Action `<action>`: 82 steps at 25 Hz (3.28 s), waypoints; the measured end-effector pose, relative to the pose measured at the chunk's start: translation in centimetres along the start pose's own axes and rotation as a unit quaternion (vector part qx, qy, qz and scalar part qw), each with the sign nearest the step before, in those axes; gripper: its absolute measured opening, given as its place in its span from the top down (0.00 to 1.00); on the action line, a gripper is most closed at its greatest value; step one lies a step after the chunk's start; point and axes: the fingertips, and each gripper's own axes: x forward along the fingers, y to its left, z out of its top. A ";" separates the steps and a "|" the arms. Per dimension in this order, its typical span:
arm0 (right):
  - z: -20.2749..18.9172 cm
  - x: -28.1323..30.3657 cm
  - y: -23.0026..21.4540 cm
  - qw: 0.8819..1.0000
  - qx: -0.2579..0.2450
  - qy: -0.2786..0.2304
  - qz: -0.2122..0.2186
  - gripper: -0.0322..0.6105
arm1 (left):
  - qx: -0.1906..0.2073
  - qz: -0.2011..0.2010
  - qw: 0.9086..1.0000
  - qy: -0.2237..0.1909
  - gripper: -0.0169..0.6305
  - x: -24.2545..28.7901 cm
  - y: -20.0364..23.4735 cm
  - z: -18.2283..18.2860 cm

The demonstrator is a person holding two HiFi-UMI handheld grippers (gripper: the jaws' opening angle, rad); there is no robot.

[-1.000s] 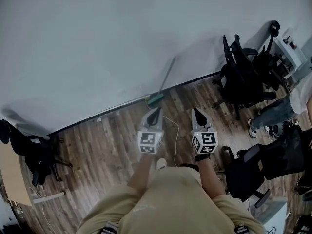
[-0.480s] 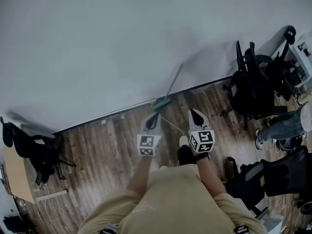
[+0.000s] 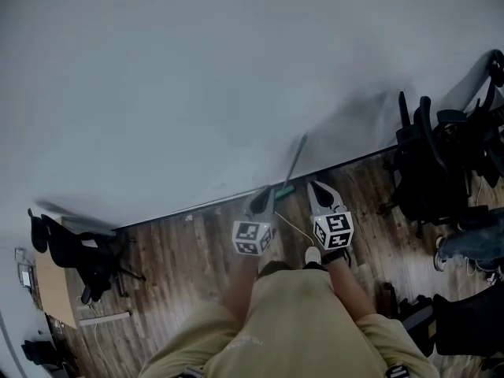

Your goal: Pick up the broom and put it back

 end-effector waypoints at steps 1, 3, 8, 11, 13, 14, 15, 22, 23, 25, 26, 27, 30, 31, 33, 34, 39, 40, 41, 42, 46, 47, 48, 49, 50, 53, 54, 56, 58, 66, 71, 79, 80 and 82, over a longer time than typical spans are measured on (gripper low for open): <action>-0.7 0.2 -1.2 1.000 0.013 0.006 -0.004 0.94 | 0.004 -0.010 1.000 0.018 0.97 0.9 -1.0 -1.1; -2.4 0.5 -3.3 0.999 0.041 0.024 -0.015 0.94 | 0.019 -0.018 0.998 0.052 0.97 2.0 -2.5 -3.4; -5.3 1.4 -7.0 0.996 0.059 0.055 -0.036 0.94 | 0.017 -0.037 0.995 0.096 0.97 5.1 -3.6 -6.4; -5.9 2.5 -8.5 0.995 0.055 0.067 -0.045 0.94 | 0.007 -0.046 0.994 0.098 0.97 7.4 -2.9 -6.5; -6.6 2.9 -9.6 0.994 0.052 0.077 -0.052 0.94 | -0.001 -0.050 0.993 0.103 0.97 8.7 -2.4 -7.1; -7.0 3.3 -10.1 0.994 0.056 0.080 -0.056 0.94 | -0.004 -0.052 0.993 0.106 0.97 9.3 -2.1 -7.4; -7.4 4.0 -10.5 0.993 0.063 0.084 -0.059 0.94 | -0.006 -0.056 0.992 0.110 0.97 9.8 -1.6 -7.5; -11.4 9.6 -10.5 0.985 0.105 0.131 -0.041 0.94 | -0.014 -0.067 0.987 0.144 0.97 13.5 2.5 -9.7; -12.5 10.3 -10.5 0.983 0.113 0.142 -0.038 0.94 | -0.019 -0.066 0.986 0.152 0.97 14.0 2.9 -10.4; -14.3 11.6 -10.3 0.977 0.127 0.166 -0.035 0.89 | -0.031 -0.068 0.984 0.164 0.97 14.8 3.6 -11.4; -15.1 12.4 -10.3 0.975 0.130 0.176 -0.034 0.88 | -0.036 -0.070 0.982 0.169 0.97 15.1 4.0 -11.8; -15.8 13.3 -10.3 0.974 0.132 0.184 -0.033 0.88 | -0.041 -0.072 0.981 0.174 0.97 15.4 4.4 -12.3; -18.0 16.3 -10.8 0.970 0.145 0.194 -0.035 0.84 | -0.055 -0.074 0.978 0.189 0.97 16.2 6.0 -14.0; -18.5 17.2 -11.3 0.968 0.157 0.189 -0.041 0.82 | -0.060 -0.072 0.977 0.193 0.97 16.6 6.6 -14.6; -19.6 18.8 -12.2 0.966 0.185 0.174 -0.054 0.78 | -0.070 -0.069 0.975 0.200 0.97 17.5 7.8 -15.7; -20.2 19.5 -12.6 0.965 0.192 0.172 -0.058 0.77 | -0.072 -0.070 0.974 0.203 0.97 18.1 8.3 -16.3; -24.2 23.5 -14.3 0.961 0.193 0.186 -0.067 0.68 | -0.068 -0.076 0.973 0.209 0.97 21.6 10.3 -18.6; -25.0 24.3 -14.7 0.959 0.198 0.188 -0.070 0.65 | -0.068 -0.076 0.973 0.209 0.97 22.2 10.6 -18.9; -25.8 25.1 -15.1 0.958 0.203 0.190 -0.073 0.62 | -0.069 -0.075 0.973 0.208 0.97 22.8 10.9 -19.2; -26.5 26.0 -15.6 0.957 0.207 0.192 -0.074 0.60 | -0.070 -0.074 0.973 0.207 0.97 23.4 11.1 -19.5; -29.5 29.3 -16.8 0.954 0.213 0.199 -0.073 0.58 | -0.048 -0.071 0.973 0.215 0.97 25.0 12.6 -21.1; -30.2 30.3 -17.2 0.953 0.216 0.198 -0.073 0.57 | -0.040 -0.070 0.973 0.219 0.97 25.4 13.1 -21.4; -30.8 31.2 -17.8 0.953 0.221 0.196 -0.073 0.57 | -0.036 -0.068 0.973 0.220 0.97 25.7 13.4 -21.6; -31.3 31.9 -18.4 0.952 0.225 0.194 -0.073 0.57 | -0.036 -0.066 0.973 0.219 0.97 26.0 13.6 -21.8; -31.9 32.7 -19.0 0.951 0.230 0.192 -0.073 0.57 | -0.039 -0.063 0.973 0.218 0.97 26.2 13.8 -22.0; -33.5 34.8 -20.4 0.948 0.242 0.190 -0.077 0.57 | -0.047 -0.055 0.974 0.216 0.97 26.4 14.5 -22.9; -33.9 35.5 -20.7 0.948 0.244 0.190 -0.078 0.57 | -0.049 -0.051 0.974 0.216 0.97 26.4 14.8 -23.2; -34.4 36.6 -20.9 0.947 0.244 0.193 -0.078 0.61 | -0.055 -0.043 0.974 0.216 0.97 26.0 15.3 -23.6; -35.1 37.4 -20.8 0.946 0.245 0.199 -0.077 0.62 | -0.061 -0.037 0.973 0.218 0.97 25.3 15.6 -23.8; -35.6 38.6 -22.5 0.949 0.235 0.191 -0.081 0.76 | -0.076 -0.024 0.971 0.223 0.97 23.2 15.2 -25.0; -35.1 36.7 -20.5 0.956 0.187 0.218 -0.059 0.80 | -0.093 -0.011 0.968 0.232 0.97 21.8 15.8 -25.6; -31.7 26.2 -18.0 0.958 0.135 0.238 -0.080 0.79 | -0.101 0.003 0.974 0.202 0.97 20.8 14.4 -21.6; -30.6 24.9 -18.1 0.960 0.132 0.232 -0.088 0.79 | -0.103 0.005 0.975 0.198 0.97 20.6 14.1 -20.9; -28.0 22.5 -18.5 0.963 0.125 0.214 -0.103 0.79 | -0.105 0.005 0.976 0.189 0.97 20.3 13.2 -19.6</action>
